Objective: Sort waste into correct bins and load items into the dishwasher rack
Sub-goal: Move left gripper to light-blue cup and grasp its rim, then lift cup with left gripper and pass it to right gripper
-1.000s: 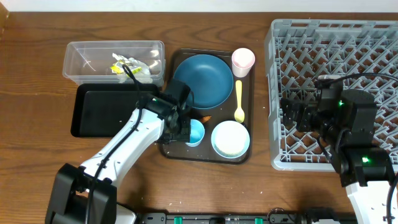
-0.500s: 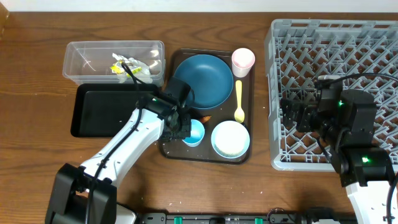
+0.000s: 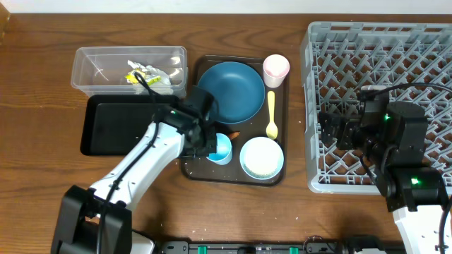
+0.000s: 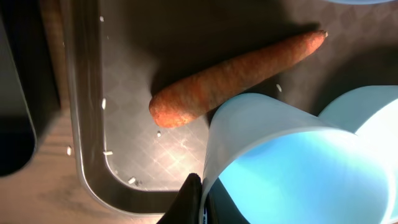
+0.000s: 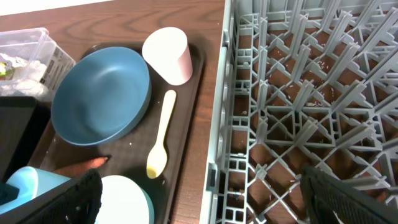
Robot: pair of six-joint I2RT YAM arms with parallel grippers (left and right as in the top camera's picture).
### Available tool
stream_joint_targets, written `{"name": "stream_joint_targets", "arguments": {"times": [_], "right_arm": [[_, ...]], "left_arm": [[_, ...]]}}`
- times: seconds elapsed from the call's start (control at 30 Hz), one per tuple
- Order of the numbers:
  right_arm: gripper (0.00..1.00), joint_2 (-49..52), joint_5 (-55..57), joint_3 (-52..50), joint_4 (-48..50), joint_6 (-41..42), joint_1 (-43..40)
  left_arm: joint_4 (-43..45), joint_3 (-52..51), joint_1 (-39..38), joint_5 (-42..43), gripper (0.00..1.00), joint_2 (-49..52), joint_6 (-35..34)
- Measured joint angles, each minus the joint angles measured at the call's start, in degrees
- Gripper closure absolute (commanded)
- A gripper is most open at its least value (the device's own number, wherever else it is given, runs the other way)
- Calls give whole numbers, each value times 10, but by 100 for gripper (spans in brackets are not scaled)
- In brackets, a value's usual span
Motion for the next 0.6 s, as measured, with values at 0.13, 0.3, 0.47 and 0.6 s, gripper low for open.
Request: {"name": "stream_joint_targets", "arguments": {"times": [0.13, 0.3, 0.47, 0.6], "right_arm": [[1, 0, -17, 0, 13, 0, 0], [1, 0, -75, 0, 57, 2, 0], [2, 0, -142, 0, 127, 34, 0], [8, 10, -212, 0, 207, 60, 1]], "left_arm": [[-4, 15, 49, 64, 94, -16, 5], [7, 33, 133, 175, 94, -76, 12], [35, 36, 180, 308, 94, -92, 24], [103, 36, 188, 427, 94, -89, 28]]}}
